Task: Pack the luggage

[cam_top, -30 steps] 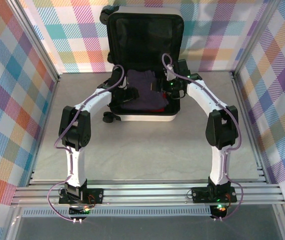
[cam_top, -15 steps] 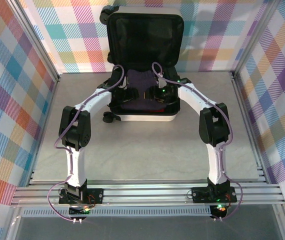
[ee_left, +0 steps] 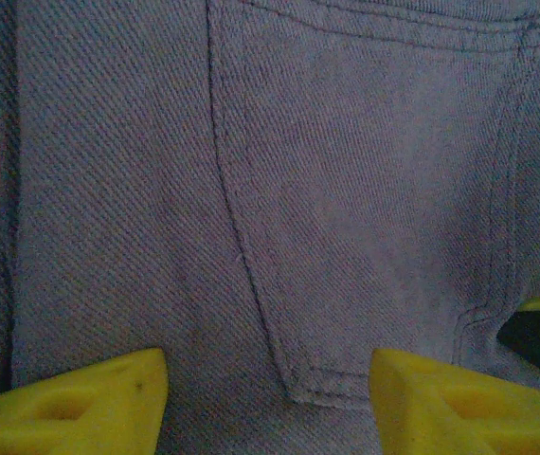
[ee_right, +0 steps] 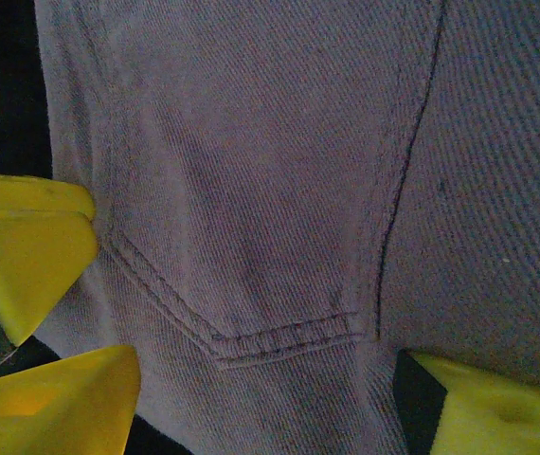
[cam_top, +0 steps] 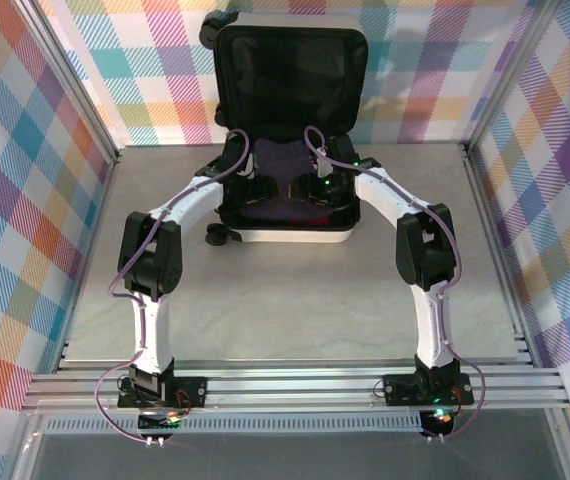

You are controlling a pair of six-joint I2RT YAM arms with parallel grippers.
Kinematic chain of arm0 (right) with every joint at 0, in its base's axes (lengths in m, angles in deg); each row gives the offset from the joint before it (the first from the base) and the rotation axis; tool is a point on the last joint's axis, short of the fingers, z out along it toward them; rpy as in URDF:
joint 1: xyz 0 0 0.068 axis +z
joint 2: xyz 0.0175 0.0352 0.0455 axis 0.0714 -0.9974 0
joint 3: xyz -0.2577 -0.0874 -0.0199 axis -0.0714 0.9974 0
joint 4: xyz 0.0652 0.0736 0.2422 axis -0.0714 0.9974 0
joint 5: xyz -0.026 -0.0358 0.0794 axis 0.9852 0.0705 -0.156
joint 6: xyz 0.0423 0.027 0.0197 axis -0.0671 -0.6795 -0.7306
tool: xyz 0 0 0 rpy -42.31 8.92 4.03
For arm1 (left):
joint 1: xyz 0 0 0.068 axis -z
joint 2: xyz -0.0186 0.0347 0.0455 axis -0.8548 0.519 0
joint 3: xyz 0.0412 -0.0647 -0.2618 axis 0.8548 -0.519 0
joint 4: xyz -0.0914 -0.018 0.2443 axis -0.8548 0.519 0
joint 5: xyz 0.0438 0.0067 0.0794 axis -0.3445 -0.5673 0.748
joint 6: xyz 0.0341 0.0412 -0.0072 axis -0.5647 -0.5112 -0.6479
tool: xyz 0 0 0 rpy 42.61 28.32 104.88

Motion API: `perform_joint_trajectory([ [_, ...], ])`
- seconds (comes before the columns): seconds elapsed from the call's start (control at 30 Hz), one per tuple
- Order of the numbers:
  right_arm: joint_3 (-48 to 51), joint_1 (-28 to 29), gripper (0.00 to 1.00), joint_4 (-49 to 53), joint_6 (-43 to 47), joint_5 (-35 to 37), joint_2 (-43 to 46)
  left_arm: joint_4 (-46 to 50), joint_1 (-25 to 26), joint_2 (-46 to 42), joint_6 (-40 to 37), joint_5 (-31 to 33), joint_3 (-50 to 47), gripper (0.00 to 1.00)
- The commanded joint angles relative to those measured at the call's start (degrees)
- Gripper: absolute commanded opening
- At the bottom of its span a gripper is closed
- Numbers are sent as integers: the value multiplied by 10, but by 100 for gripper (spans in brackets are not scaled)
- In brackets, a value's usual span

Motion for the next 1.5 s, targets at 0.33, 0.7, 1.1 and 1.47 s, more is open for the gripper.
perform_joint_trajectory([
  [0.33,-131,-17,74,66,13,2,-21,84,1,4,-33,17,108,61],
  [0.7,-264,-27,75,62,-6,-7,-111,75,-11,104,-36,22,261,61],
  [1.1,-309,-28,75,11,-24,-37,-189,8,-18,165,-3,26,255,61],
  [1.47,-283,-28,75,19,-14,-18,-225,30,-24,220,17,40,247,61],
])
